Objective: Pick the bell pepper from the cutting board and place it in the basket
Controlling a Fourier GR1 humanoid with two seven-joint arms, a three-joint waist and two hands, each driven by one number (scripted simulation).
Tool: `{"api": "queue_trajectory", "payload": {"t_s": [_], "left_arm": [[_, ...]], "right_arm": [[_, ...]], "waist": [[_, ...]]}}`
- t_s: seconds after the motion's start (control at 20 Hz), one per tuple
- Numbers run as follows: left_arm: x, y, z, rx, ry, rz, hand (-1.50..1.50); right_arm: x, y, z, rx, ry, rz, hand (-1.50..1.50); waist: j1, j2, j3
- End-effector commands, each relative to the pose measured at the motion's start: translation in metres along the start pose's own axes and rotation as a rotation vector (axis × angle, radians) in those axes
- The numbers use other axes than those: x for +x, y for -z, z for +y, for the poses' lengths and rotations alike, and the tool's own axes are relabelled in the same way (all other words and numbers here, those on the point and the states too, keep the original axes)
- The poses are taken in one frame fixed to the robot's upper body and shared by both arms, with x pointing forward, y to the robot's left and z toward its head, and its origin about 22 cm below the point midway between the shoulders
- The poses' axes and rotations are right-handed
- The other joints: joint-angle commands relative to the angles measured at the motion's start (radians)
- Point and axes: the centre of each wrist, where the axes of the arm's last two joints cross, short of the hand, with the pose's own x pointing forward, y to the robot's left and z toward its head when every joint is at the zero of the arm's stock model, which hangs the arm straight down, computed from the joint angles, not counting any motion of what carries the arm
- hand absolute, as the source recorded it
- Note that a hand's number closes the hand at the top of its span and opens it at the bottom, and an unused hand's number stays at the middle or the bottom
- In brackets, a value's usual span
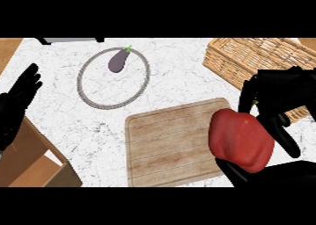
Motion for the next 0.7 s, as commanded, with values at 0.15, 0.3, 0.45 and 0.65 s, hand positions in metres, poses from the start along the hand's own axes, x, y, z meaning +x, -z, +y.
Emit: {"api": "queue_trajectory", "payload": {"t_s": [0.15,0.3,0.45,0.65], "left_arm": [[-0.036,-0.002,-0.026,-0.041,-0.045,0.123,0.00],[-0.040,-0.006,-0.033,-0.045,-0.031,0.108,0.00],[-0.037,0.004,-0.024,-0.039,-0.033,0.106,0.00],[-0.023,0.002,-0.036,-0.076,-0.034,0.080,0.00]], "right_arm": [[0.020,0.022,-0.062,-0.083,-0.240,0.135,1.50],[0.023,0.031,-0.090,-0.115,-0.375,0.200,1.50],[0.023,0.037,-0.105,-0.085,-0.484,0.268,1.50],[-0.008,0.046,-0.127,-0.066,-0.520,0.350,1.50]], "waist": [[0.009,0.029,-0.038],[0.025,0.035,-0.036],[0.017,0.039,-0.036],[0.043,0.041,-0.031]]}}
